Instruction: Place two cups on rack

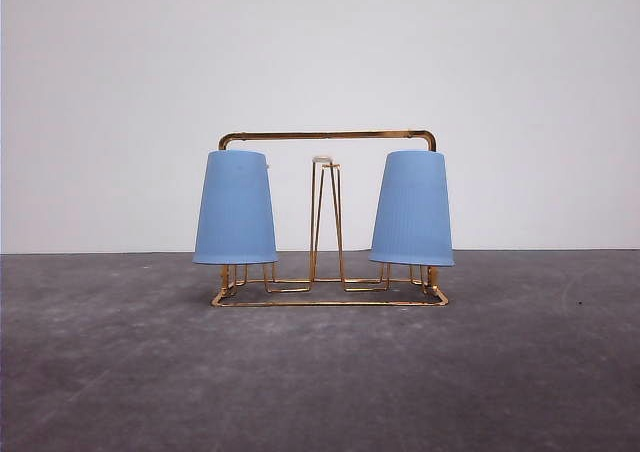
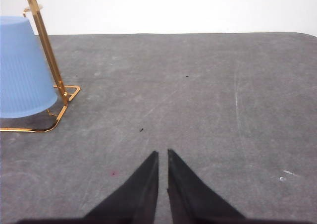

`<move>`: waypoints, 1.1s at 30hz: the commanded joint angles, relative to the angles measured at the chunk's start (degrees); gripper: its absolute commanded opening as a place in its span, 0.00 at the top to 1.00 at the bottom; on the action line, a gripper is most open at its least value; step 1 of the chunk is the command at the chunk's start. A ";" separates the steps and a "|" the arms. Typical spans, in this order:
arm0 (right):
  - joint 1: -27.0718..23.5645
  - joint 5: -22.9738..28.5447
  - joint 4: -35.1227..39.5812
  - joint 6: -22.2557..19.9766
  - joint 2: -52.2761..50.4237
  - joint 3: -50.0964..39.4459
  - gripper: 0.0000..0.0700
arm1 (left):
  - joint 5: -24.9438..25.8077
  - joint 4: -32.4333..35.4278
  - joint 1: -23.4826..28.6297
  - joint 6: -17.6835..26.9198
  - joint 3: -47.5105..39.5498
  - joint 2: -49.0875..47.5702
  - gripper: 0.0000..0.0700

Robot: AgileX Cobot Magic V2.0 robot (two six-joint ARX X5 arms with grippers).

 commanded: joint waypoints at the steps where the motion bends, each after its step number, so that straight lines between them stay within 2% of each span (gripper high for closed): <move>1: -0.02 0.00 0.63 -0.44 -0.04 -0.13 0.95 | -0.02 0.87 0.00 -0.11 -0.83 -0.04 1.00; 33: -0.02 0.00 0.63 -0.44 -0.04 -0.13 0.95 | -0.02 0.87 0.00 -0.11 -0.83 -0.04 1.00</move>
